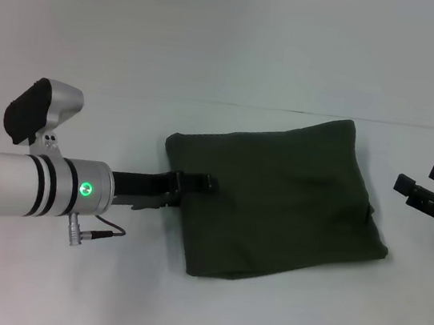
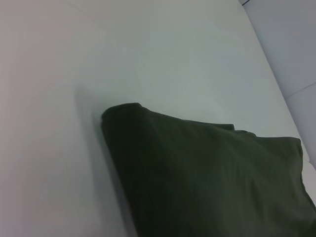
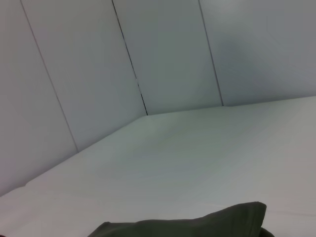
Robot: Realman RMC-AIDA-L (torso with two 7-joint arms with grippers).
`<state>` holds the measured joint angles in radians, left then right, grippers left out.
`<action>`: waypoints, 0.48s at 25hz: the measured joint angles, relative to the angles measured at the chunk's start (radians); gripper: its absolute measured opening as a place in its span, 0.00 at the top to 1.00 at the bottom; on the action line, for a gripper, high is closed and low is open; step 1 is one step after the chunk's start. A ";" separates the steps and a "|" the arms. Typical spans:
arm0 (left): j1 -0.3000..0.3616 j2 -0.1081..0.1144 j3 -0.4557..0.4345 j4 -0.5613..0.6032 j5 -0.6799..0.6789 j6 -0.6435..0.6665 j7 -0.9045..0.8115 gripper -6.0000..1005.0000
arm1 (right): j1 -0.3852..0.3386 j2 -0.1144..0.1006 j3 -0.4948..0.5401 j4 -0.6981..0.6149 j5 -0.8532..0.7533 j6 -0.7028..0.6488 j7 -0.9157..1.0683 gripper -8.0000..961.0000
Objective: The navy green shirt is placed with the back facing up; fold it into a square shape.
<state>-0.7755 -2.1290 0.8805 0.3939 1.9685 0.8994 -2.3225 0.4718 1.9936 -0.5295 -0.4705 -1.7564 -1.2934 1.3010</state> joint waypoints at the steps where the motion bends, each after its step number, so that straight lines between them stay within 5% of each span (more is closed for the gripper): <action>1: -0.001 -0.001 0.000 -0.001 0.000 0.000 -0.001 0.12 | -0.001 0.000 0.002 0.001 0.000 -0.003 -0.002 0.02; 12: -0.010 -0.005 0.000 -0.013 0.001 -0.010 -0.003 0.12 | -0.007 -0.001 0.009 -0.001 0.000 -0.021 -0.003 0.02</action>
<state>-0.7853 -2.1337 0.8804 0.3804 1.9697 0.8896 -2.3254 0.4653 1.9925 -0.5206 -0.4719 -1.7564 -1.3146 1.2977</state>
